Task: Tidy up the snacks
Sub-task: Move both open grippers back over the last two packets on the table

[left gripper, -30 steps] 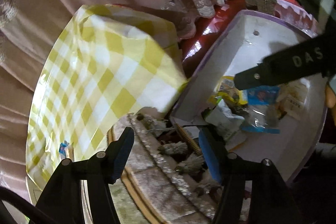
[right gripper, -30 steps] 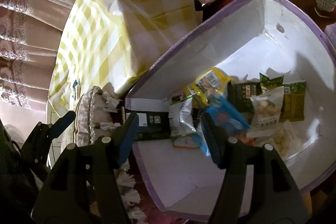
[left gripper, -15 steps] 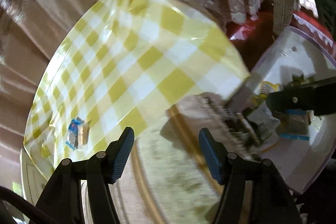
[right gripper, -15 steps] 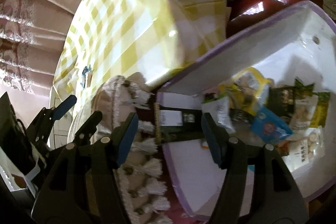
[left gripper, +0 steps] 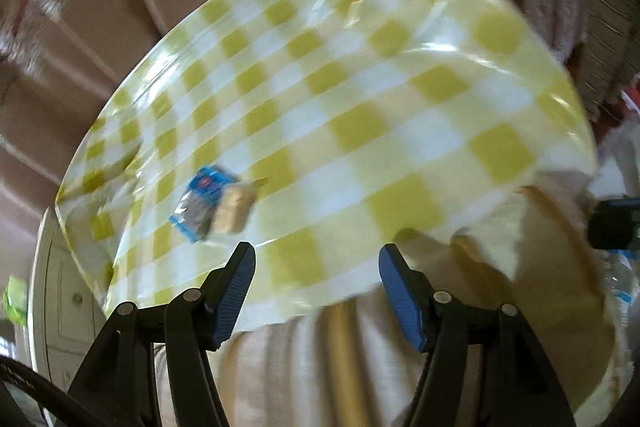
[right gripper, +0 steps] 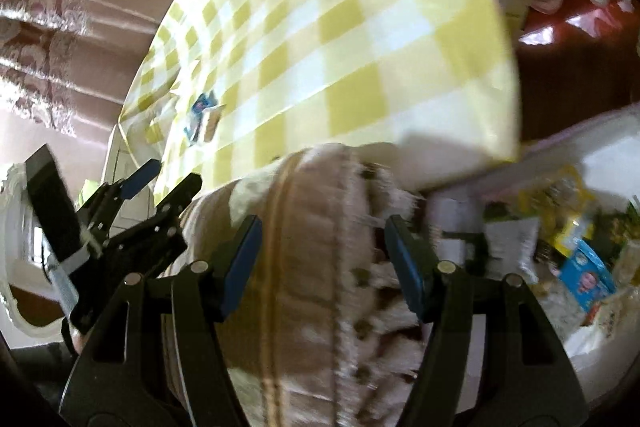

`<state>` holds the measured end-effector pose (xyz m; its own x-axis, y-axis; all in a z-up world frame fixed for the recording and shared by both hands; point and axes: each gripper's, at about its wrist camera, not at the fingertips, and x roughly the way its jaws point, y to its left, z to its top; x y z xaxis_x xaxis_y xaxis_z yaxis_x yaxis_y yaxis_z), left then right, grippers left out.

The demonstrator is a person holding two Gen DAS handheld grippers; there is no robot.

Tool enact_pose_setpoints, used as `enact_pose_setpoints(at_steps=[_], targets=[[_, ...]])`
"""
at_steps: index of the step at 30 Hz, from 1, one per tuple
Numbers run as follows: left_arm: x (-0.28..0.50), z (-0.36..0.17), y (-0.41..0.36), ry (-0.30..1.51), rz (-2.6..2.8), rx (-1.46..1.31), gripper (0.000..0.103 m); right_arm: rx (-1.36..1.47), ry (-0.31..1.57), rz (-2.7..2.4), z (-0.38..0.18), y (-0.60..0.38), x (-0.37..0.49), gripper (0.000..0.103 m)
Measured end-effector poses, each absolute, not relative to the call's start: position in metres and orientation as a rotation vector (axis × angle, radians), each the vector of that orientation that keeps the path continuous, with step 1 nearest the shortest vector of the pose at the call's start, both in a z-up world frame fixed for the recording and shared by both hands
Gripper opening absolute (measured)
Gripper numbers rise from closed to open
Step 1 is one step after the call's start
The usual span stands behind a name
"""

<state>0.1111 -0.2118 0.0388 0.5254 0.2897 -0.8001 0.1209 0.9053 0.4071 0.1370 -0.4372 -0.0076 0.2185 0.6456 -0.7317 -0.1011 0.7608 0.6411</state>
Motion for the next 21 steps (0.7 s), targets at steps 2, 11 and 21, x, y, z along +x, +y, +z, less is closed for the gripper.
enact_pose_setpoints(at_steps=[2, 11, 21], targets=[[0.117, 0.040, -0.191, 1.030, 0.143, 0.429, 0.065, 0.512, 1.253, 0.574, -0.004, -0.423, 0.143, 0.068], [0.123, 0.041, -0.126, 1.038, 0.258, 0.346, 0.065, 0.415, 1.219, 0.610, 0.021, -0.380, 0.161, 0.077], [0.115, 0.020, -0.074, 1.092, 0.319, 0.296, 0.065, 0.330, 1.245, 0.680, 0.026, -0.314, 0.181, 0.077]])
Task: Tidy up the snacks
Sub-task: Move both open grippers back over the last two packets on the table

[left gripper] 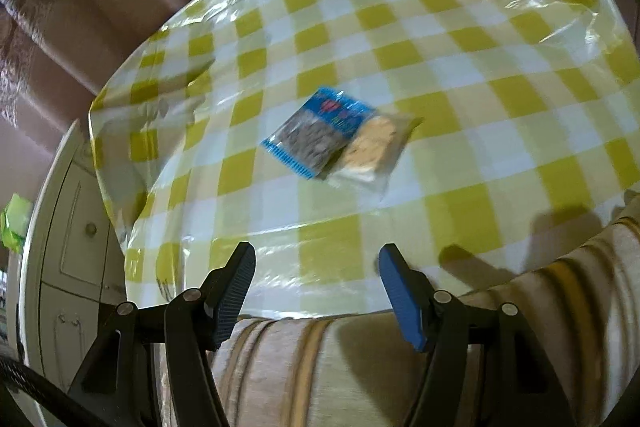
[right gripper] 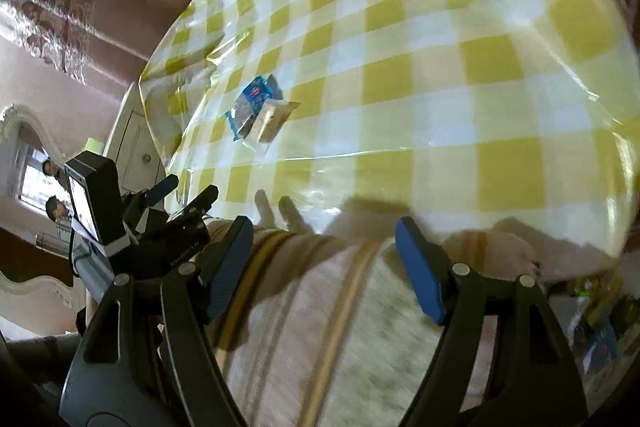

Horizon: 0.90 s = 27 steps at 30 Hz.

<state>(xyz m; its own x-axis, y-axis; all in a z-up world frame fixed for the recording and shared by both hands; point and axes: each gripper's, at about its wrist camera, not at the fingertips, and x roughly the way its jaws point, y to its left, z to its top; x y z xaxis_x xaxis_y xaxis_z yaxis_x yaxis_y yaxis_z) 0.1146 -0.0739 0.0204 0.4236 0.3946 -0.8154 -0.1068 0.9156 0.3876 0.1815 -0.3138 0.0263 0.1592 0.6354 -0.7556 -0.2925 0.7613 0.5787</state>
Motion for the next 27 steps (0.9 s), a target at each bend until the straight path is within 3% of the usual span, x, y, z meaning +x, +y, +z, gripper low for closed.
enact_pose_setpoints(at_steps=[27], targets=[[0.130, -0.002, 0.026, 1.145, 0.370, 0.128, 0.065, 0.244, 1.357, 0.684, -0.023, -0.161, 0.225, 0.077]])
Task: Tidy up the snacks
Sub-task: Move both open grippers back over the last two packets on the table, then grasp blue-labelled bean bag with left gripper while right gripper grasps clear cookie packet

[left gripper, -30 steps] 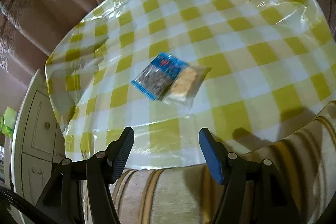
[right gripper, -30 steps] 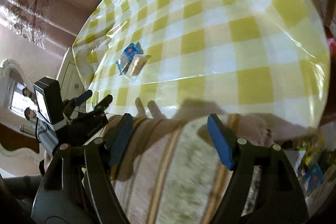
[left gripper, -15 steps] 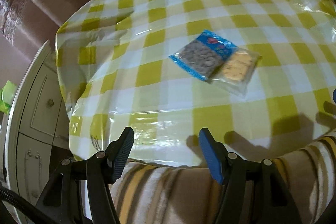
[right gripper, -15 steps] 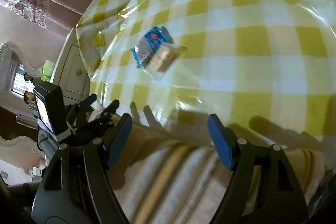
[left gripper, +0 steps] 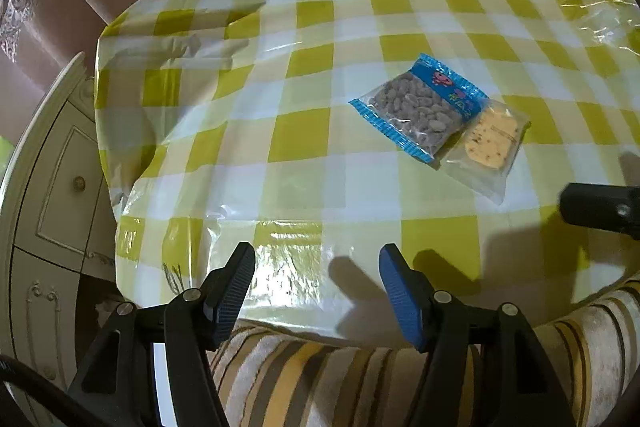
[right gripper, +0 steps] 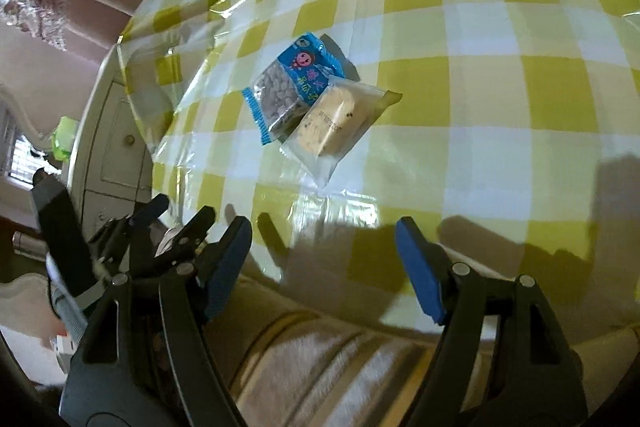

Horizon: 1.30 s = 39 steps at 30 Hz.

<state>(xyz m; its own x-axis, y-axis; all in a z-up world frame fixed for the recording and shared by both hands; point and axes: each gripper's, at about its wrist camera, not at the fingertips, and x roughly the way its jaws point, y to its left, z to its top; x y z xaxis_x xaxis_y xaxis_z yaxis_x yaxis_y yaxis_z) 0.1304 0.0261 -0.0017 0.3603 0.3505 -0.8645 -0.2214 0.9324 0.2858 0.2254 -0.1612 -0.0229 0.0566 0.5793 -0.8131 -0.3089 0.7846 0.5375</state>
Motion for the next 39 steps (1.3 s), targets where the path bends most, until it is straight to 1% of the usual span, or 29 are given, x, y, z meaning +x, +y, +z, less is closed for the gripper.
enact_pose_setpoints(at_steps=[11, 17, 19, 21, 22, 24, 26, 29, 30, 31, 33, 35, 39], targets=[[0.137, -0.004, 0.036, 1.146, 0.376, 0.122, 0.065, 0.216, 1.357, 0.561, -0.037, -0.126, 0.258, 0.077], [0.140, -0.005, 0.039, 1.143, 0.377, 0.125, 0.065, 0.119, 1.338, 0.539, -0.039, -0.102, 0.266, 0.079], [0.141, -0.005, 0.040, 1.142, 0.381, 0.125, 0.066, 0.026, 1.311, 0.529, -0.037, -0.090, 0.266, 0.078], [0.142, -0.005, 0.042, 1.144, 0.384, 0.125, 0.066, -0.062, 1.286, 0.500, -0.037, -0.082, 0.265, 0.070], [0.143, -0.006, 0.043, 1.144, 0.386, 0.127, 0.066, -0.086, 1.278, 0.489, -0.037, -0.080, 0.264, 0.061], [0.146, -0.006, 0.044, 1.144, 0.386, 0.131, 0.066, -0.077, 1.272, 0.496, -0.037, -0.085, 0.268, 0.055], [0.150, -0.006, 0.044, 1.140, 0.386, 0.142, 0.066, -0.049, 1.271, 0.517, -0.038, -0.094, 0.271, 0.047], [0.159, -0.004, 0.041, 1.130, 0.375, 0.169, 0.066, 0.009, 1.278, 0.562, -0.041, -0.110, 0.276, 0.039], [0.163, -0.003, 0.038, 1.123, 0.366, 0.181, 0.066, 0.029, 1.280, 0.574, -0.041, -0.117, 0.278, 0.038], [0.167, -0.002, 0.036, 1.117, 0.358, 0.190, 0.066, 0.045, 1.279, 0.585, -0.042, -0.122, 0.278, 0.035], [0.177, 0.001, 0.031, 1.098, 0.325, 0.211, 0.067, 0.070, 1.284, 0.609, -0.041, -0.135, 0.275, 0.033], [0.187, 0.003, 0.023, 1.076, 0.274, 0.229, 0.076, 0.096, 1.289, 0.617, -0.041, -0.147, 0.277, 0.032], [0.207, -0.002, 0.007, 1.065, 0.172, 0.271, 0.077, 0.131, 1.296, 0.613, -0.041, -0.165, 0.283, 0.032]])
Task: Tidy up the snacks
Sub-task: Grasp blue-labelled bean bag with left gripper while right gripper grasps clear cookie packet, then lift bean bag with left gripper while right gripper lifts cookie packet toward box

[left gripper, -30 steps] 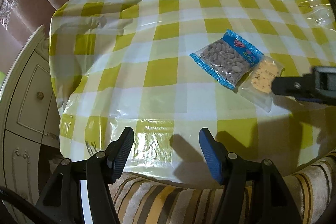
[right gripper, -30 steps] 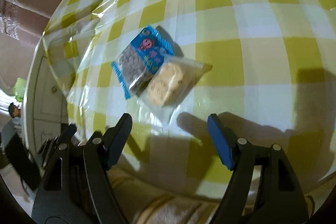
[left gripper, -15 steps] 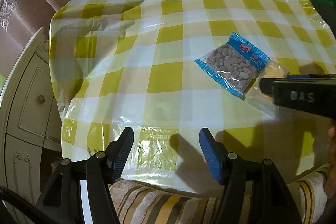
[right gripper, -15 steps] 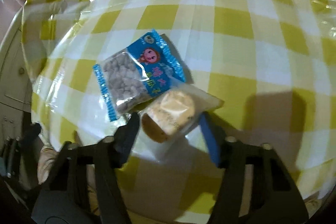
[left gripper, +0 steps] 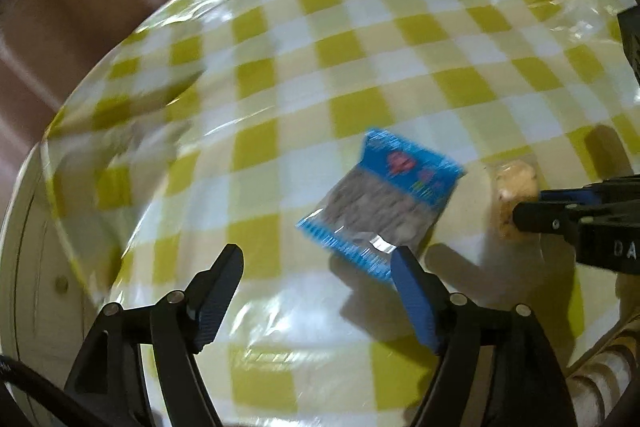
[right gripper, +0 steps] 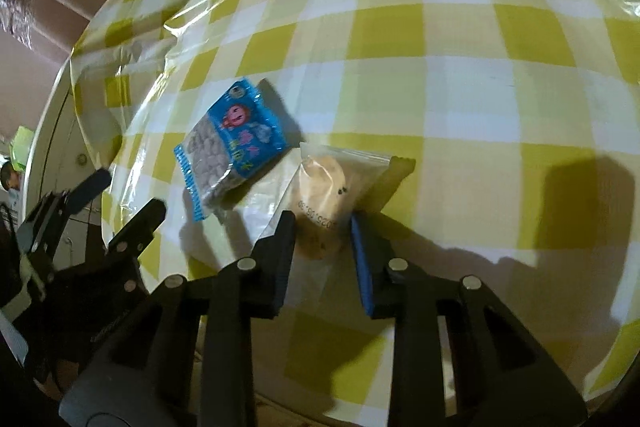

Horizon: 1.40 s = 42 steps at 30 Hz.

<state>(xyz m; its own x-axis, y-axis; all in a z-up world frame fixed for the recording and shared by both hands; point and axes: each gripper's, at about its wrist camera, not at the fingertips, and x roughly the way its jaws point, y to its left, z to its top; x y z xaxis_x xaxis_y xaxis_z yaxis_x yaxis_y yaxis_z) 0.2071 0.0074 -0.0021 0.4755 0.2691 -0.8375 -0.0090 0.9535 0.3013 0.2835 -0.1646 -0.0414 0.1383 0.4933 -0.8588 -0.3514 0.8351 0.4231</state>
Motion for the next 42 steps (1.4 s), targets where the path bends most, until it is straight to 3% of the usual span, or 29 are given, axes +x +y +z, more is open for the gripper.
enact_pose_setpoints(at_steps=[6, 9, 11, 15, 18, 19, 20, 22, 25, 27, 29, 32, 37, 42], targets=[[0.238, -0.019, -0.002, 1.073, 0.110, 0.338, 0.077, 0.177, 1.306, 0.614, -0.042, -0.169, 0.285, 0.035], [0.247, -0.021, 0.005, 1.068, 0.071, 0.313, 0.080, 0.201, 1.305, 0.633, -0.041, -0.167, 0.285, 0.048], [0.253, -0.021, 0.010, 1.065, 0.044, 0.309, 0.081, 0.193, 1.297, 0.641, -0.040, -0.161, 0.284, 0.062], [0.259, -0.021, 0.012, 1.068, -0.009, 0.309, 0.080, 0.171, 1.285, 0.626, -0.039, -0.142, 0.285, 0.070], [0.257, -0.021, 0.011, 1.080, -0.061, 0.267, 0.062, 0.130, 1.268, 0.594, -0.037, -0.128, 0.288, 0.071], [0.256, -0.021, 0.009, 1.081, -0.068, 0.269, 0.048, 0.100, 1.261, 0.583, -0.037, -0.122, 0.288, 0.073], [0.255, -0.021, 0.008, 1.086, -0.069, 0.268, 0.042, 0.086, 1.255, 0.572, -0.037, -0.119, 0.289, 0.072], [0.254, -0.020, 0.009, 1.094, -0.071, 0.264, 0.039, 0.072, 1.246, 0.566, -0.037, -0.115, 0.290, 0.072], [0.252, -0.020, 0.014, 1.095, -0.075, 0.235, 0.040, 0.048, 1.240, 0.563, -0.037, -0.110, 0.290, 0.072], [0.251, -0.020, 0.013, 1.098, -0.072, 0.244, 0.046, 0.043, 1.237, 0.569, -0.038, -0.113, 0.290, 0.072], [0.248, -0.019, 0.011, 1.091, -0.069, 0.282, 0.065, 0.051, 1.238, 0.575, -0.038, -0.117, 0.291, 0.070], [0.244, -0.020, 0.007, 1.081, -0.118, 0.307, 0.078, 0.078, 1.242, 0.594, -0.039, -0.125, 0.293, 0.065], [0.252, -0.031, -0.003, 1.080, -0.138, 0.318, 0.078, 0.097, 1.244, 0.612, -0.040, -0.127, 0.295, 0.065], [0.250, -0.038, 0.001, 1.102, -0.125, 0.290, 0.069, 0.085, 1.241, 0.622, -0.039, -0.127, 0.293, 0.070]])
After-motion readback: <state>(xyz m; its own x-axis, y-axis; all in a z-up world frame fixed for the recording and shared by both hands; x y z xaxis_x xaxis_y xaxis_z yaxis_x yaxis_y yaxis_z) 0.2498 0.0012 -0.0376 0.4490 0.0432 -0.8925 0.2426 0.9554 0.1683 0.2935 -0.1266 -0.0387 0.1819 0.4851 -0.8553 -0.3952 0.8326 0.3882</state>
